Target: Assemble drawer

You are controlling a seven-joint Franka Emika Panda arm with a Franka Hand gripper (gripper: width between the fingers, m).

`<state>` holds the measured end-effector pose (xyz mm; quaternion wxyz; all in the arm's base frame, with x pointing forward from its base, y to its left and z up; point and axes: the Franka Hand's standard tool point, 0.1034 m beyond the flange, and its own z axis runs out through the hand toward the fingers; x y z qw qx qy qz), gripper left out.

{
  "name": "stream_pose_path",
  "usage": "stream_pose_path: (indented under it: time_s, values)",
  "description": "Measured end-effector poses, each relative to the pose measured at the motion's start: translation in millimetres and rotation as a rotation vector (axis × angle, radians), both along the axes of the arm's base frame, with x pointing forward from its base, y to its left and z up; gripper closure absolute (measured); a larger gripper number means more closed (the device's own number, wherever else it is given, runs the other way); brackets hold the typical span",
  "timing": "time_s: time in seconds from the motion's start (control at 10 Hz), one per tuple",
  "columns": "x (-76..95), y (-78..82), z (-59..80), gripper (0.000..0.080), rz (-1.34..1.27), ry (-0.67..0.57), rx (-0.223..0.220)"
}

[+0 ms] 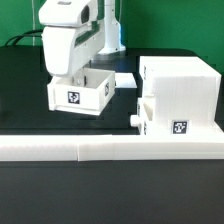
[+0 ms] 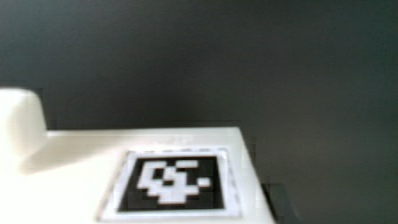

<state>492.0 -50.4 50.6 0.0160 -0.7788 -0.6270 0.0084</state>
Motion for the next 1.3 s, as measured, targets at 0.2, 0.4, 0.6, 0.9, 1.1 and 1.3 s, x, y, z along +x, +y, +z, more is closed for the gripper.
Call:
stream_pose_path:
  time_s: [0.2,0.4,0.6,0.9,1.1,1.3]
  values:
    - [5.5,-0.8,0.0,0.0757,0.179,-0.001,-0.008]
    - [19.6,-0.7,5.5,0.0757,0.267,-0.013,-0.019]
    - [17.8,-1.0,3.9,0.0757,0.263,-0.009,-0.018]
    - [40.8,10.2,8.6,0.0757,0.260,-0.012,-0.013]
    - [54.7,21.3,7.6,0.0757,0.233,-0.014,-0.007]
    - [56.5,23.4,4.5,0.0757,0.222,-0.014,-0.004]
